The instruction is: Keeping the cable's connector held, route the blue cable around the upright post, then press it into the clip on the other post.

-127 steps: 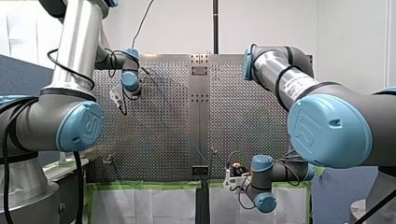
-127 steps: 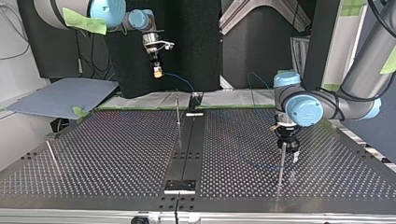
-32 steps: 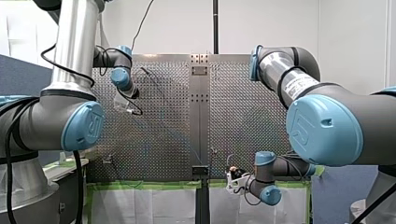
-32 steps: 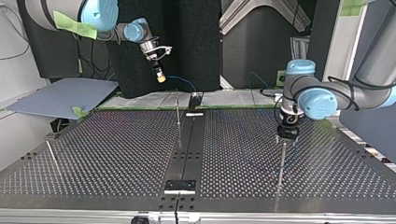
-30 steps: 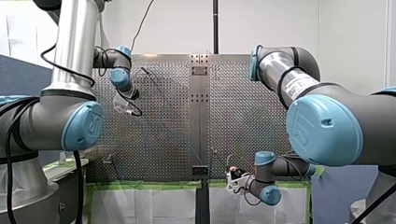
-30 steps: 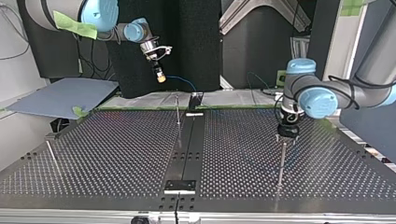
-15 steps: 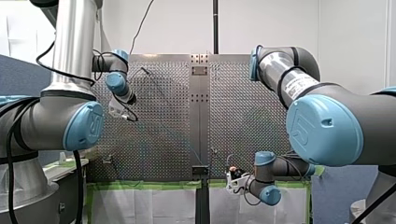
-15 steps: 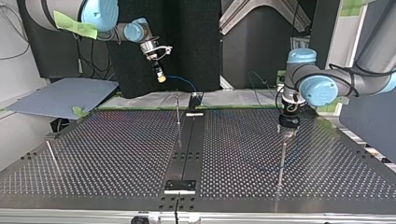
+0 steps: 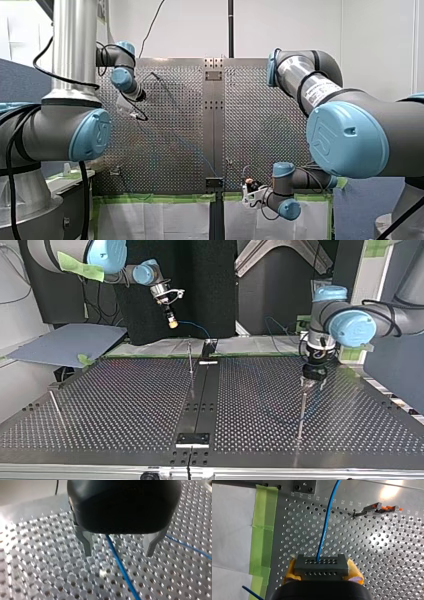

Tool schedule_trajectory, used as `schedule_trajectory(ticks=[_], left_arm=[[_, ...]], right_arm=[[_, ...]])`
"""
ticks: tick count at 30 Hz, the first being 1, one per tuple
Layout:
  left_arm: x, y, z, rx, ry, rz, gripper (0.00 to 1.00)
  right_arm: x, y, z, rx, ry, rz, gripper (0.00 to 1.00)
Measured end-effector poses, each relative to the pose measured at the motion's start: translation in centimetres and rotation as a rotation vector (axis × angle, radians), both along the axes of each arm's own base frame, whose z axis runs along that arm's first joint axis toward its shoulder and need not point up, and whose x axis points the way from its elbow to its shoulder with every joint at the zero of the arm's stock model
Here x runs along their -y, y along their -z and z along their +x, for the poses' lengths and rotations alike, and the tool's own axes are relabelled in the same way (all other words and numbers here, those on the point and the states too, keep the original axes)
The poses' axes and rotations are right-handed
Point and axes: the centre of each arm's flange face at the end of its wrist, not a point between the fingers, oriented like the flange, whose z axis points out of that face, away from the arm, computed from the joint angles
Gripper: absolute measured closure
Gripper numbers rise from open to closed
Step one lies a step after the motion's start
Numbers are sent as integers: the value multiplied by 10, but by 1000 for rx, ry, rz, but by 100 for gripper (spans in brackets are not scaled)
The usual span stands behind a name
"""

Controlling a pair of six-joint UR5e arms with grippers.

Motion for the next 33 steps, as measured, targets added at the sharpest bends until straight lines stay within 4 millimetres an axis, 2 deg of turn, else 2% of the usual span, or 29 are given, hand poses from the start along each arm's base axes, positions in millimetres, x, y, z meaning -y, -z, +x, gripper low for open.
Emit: schedule_trajectory(ticks=[15, 25, 33], left_arm=[[5, -19, -17, -12, 10, 47, 0], [10, -55, -44, 24, -7, 108, 0], [20, -65, -61, -3, 13, 178, 0]], right_arm=[[1, 0, -1, 2, -2, 1, 100], [2, 0, -1, 11, -1, 3, 100], [3, -1, -1, 18, 0, 12, 100]])
